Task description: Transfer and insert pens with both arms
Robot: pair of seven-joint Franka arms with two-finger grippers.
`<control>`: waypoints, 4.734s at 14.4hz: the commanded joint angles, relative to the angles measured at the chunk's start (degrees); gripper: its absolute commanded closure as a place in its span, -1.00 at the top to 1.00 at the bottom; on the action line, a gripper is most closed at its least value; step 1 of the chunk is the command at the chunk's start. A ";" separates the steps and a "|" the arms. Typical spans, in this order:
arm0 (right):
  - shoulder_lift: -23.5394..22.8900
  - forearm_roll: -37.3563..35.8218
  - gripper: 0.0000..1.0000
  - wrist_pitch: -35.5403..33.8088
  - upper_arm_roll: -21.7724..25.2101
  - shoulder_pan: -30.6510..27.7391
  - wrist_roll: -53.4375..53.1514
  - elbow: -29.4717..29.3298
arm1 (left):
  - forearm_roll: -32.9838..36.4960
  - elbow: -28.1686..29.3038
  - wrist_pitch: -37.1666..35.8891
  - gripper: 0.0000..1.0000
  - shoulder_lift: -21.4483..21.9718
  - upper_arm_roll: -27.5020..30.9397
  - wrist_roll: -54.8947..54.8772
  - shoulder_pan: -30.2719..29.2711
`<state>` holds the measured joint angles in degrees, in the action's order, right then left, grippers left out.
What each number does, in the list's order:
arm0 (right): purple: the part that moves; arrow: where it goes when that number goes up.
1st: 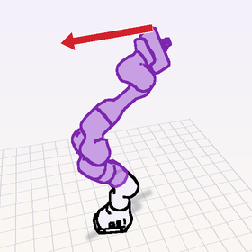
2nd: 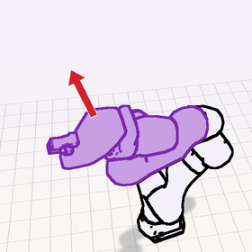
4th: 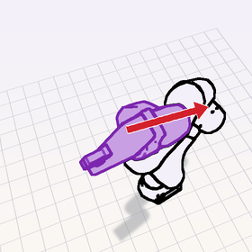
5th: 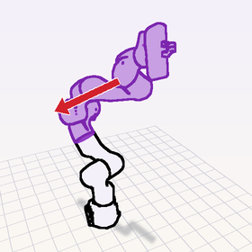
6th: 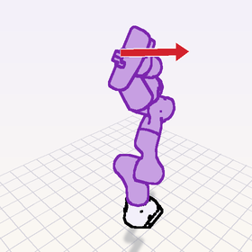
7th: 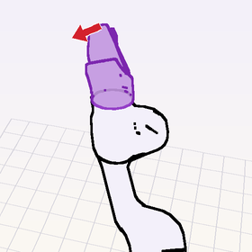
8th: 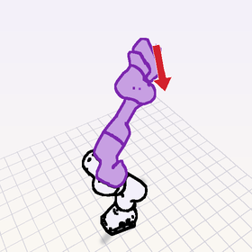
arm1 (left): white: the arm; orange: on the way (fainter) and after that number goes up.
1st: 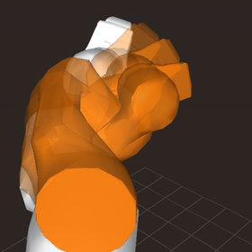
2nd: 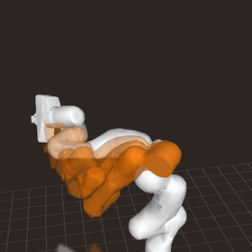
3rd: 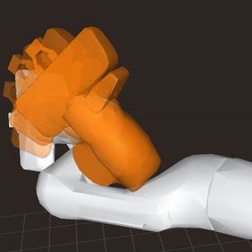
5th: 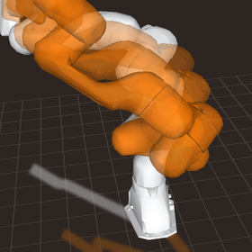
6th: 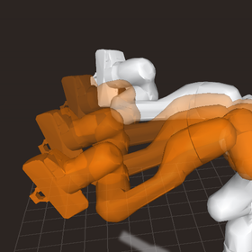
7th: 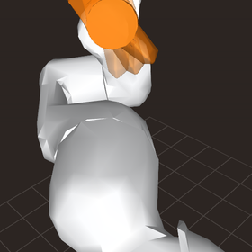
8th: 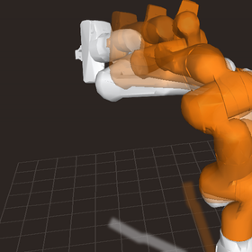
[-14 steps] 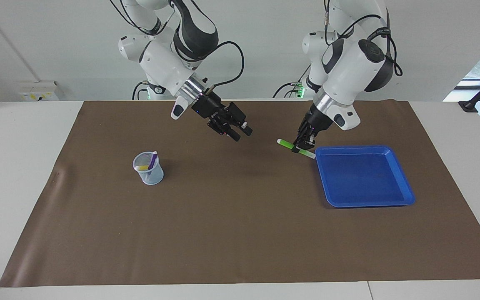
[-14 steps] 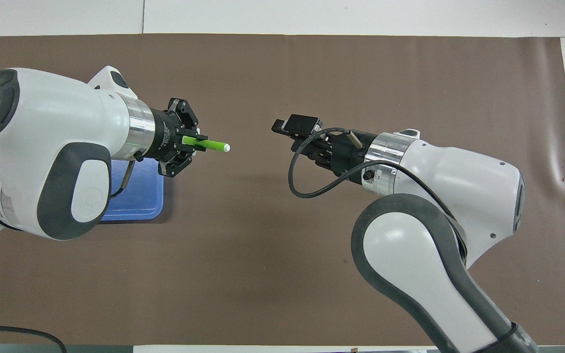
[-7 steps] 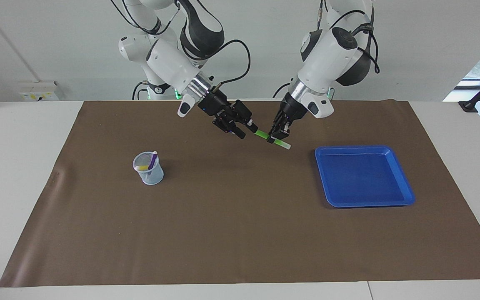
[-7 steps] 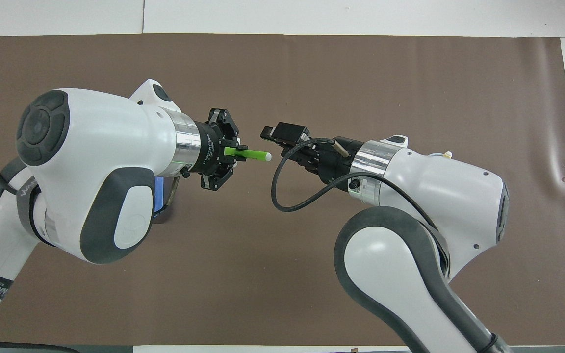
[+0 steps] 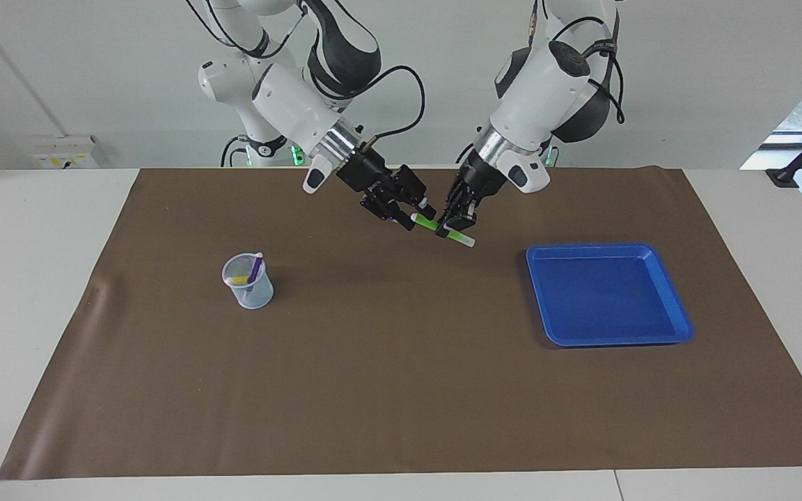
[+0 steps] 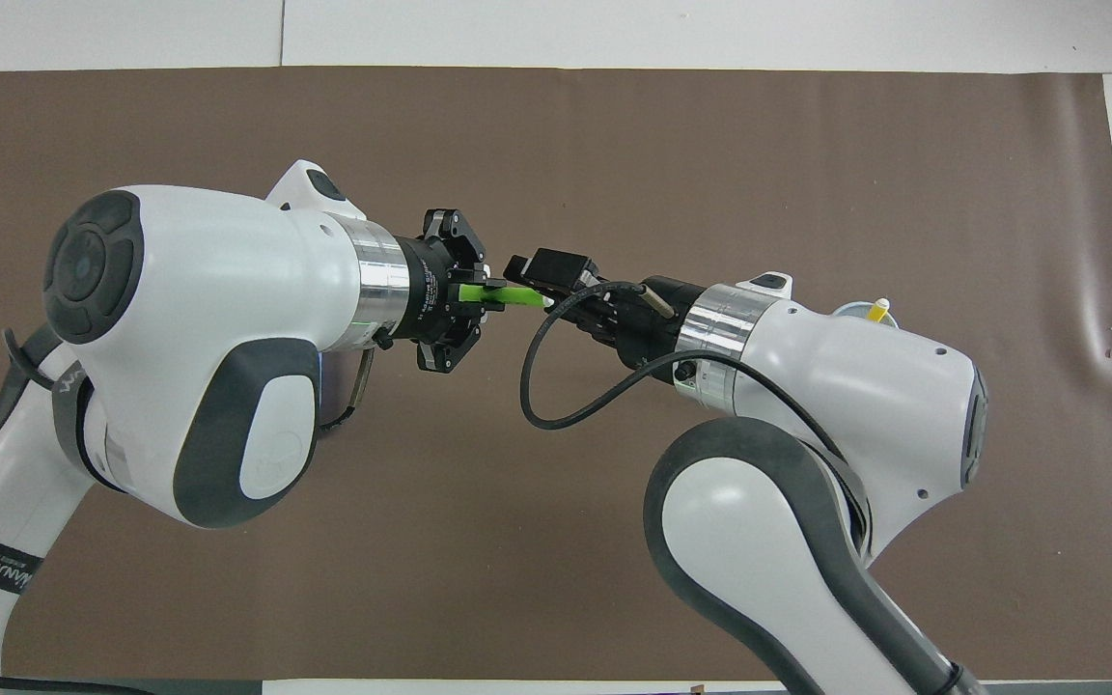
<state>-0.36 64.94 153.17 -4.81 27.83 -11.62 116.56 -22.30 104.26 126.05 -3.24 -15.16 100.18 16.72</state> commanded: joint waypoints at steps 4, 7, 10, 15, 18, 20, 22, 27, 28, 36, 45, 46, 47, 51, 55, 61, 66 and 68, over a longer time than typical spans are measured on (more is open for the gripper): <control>0.36 1.51 -0.25 0.73 -0.11 0.12 1.95 0.69 | -1.43 0.24 1.04 -1.00 0.07 0.48 1.42 0.68; 0.36 1.51 -0.68 0.55 -0.11 0.12 1.95 0.69 | -1.43 0.42 1.04 -1.00 0.16 0.48 1.42 0.68; 0.36 1.51 -1.00 0.46 -0.11 0.12 1.87 0.69 | -1.43 0.50 1.04 -1.00 0.25 0.48 1.42 0.68; 0.36 1.51 -1.00 0.20 -0.11 -0.14 1.87 0.69 | -1.26 0.50 1.04 0.14 0.16 0.48 0.54 0.68; 0.27 1.42 -1.00 0.20 -0.11 -0.50 1.87 0.51 | -0.55 0.42 0.95 1.00 0.16 0.57 -1.20 0.68; 0.45 0.46 -1.00 -1.37 0.06 -0.93 2.04 0.51 | -0.47 0.42 0.60 1.00 0.16 0.57 -8.99 0.24; 1.58 -4.09 -1.00 -6.28 0.24 -3.73 2.57 0.42 | -0.47 0.77 -0.01 1.00 0.33 1.01 -18.14 -0.29; 2.03 -32.82 -1.00 -31.39 0.33 -16.12 5.89 -8.26 | 2.95 1.73 -2.91 1.00 0.86 1.19 -37.21 -5.99; 2.12 -34.95 -1.00 -35.10 0.41 -17.97 9.65 -9.50 | 3.48 2.00 -3.18 1.00 0.86 1.19 -40.99 -6.70; 2.82 -63.00 -1.00 -41.30 0.42 -28.35 45.97 -7.59 | 11.39 1.91 -7.39 1.00 1.13 1.54 -69.48 -13.82; 2.47 -62.83 -1.00 -33.20 0.33 -28.97 37.46 1.83 | 17.46 -2.74 -24.34 1.00 6.66 10.85 -92.26 -13.65; 2.38 -62.83 -1.00 -33.20 0.33 -28.89 37.55 1.92 | 17.46 -3.79 -26.45 1.00 7.27 12.25 -92.53 -13.65; 2.38 -62.83 -0.89 -33.20 0.24 -28.89 37.64 1.92 | 17.55 -5.54 -28.91 1.00 7.37 12.61 -93.23 -13.65; 1.59 -59.14 1.00 -36.69 0.24 -28.88 37.37 -2.98 | 22.47 -18.53 -42.35 1.00 3.07 12.35 -97.37 -13.91; 1.51 -59.05 1.00 -50.65 0.41 -29.85 32.21 -17.29 | 22.56 -24.63 -48.71 1.00 0.68 12.26 -100.60 -14.26; 1.32 -61.42 1.00 -71.24 1.29 -36.43 29.20 -30.60 | 22.39 -11.81 -42.84 1.00 7.71 12.44 -102.55 -14.61; 4.84 -63.62 1.00 -66.86 1.12 -39.88 28.07 -24.63 | 22.39 -12.59 -41.59 1.00 7.28 12.44 -102.91 -14.79; 4.93 -63.62 1.00 -67.30 1.12 -39.00 25.96 -24.54 | 22.39 -12.50 -41.24 1.00 7.28 12.44 -102.82 -14.88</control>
<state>2.60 2.56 84.66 -3.20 -11.89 16.65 89.40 -1.04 90.03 83.18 2.65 -2.62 -1.50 2.44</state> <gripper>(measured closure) 0.000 0.000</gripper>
